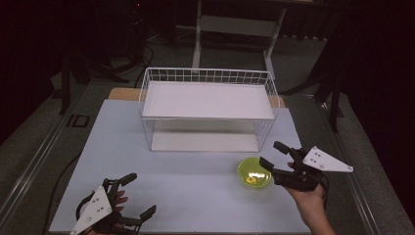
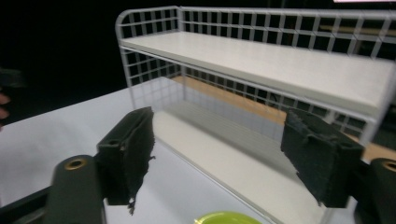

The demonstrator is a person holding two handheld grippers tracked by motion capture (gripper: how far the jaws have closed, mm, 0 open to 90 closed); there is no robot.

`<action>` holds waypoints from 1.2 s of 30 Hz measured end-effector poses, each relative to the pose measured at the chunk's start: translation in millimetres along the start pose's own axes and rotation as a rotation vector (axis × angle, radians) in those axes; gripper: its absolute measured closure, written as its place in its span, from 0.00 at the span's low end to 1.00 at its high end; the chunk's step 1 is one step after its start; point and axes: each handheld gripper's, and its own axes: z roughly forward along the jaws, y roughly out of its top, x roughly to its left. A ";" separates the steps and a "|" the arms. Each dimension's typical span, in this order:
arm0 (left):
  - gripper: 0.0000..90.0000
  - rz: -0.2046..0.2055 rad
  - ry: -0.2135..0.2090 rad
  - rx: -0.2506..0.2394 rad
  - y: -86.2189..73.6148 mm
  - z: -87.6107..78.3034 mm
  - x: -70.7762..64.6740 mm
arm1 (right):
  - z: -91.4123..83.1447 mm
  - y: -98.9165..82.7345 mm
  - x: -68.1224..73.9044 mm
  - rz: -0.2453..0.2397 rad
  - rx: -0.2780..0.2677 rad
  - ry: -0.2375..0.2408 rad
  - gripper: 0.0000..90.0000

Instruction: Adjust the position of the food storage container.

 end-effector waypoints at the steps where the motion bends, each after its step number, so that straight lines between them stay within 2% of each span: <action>1: 0.01 -0.004 -0.001 -0.002 -0.1 -0.1 0.1 | 0.9 -3.6 -5.2 0.010 0.007 -0.004 0.42; 3: 0.01 -0.005 -0.001 -0.005 -0.1 -0.5 0.4 | 2.3 -12.0 -14.8 0.036 0.022 -0.022 0.50; 10: 0.01 -0.003 -0.004 0.002 -0.9 0.7 0.0 | 1.1 -43.2 -39.5 0.073 0.093 -0.104 0.62; 11: 0.01 0.001 -0.003 0.006 -1.0 0.9 -0.2 | 0.5 -47.6 -43.3 0.080 0.103 -0.119 0.67; 13: 0.01 0.003 -0.006 0.007 -0.9 1.4 -0.9 | -0.4 -55.9 -50.2 0.087 0.130 -0.126 0.73; 15: 0.01 0.009 -0.005 0.010 -0.9 1.8 -1.4 | -0.1 -65.1 -54.7 0.080 0.165 -0.148 0.80; 18: 0.01 0.008 -0.006 0.012 -1.1 2.3 -1.5 | 1.0 -72.1 -56.8 0.077 0.190 -0.159 0.83; 19: 0.01 0.008 -0.006 0.012 -1.1 2.4 -1.5 | 3.7 -82.0 -59.8 0.088 0.226 -0.171 0.89; 21: 0.01 0.010 -0.006 0.012 -1.0 2.4 -1.6 | 4.4 -84.2 -60.6 0.094 0.239 -0.178 0.93; 22: 0.01 0.012 -0.004 0.012 -0.9 2.1 -1.8 | 6.7 -89.5 -63.1 0.109 0.267 -0.190 0.99; 25: 0.01 0.012 -0.002 0.013 -1.1 1.7 -1.5 | 10.2 -96.1 -66.2 0.141 0.316 -0.207 1.00; 30: 0.01 0.012 -0.001 0.016 -1.4 2.2 -0.7 | 16.7 -102.8 -61.9 0.140 0.363 -0.178 1.00; 36: 0.01 0.020 -0.002 0.018 -1.2 2.0 -1.8 | 25.6 -111.4 -58.6 0.162 0.424 -0.147 1.00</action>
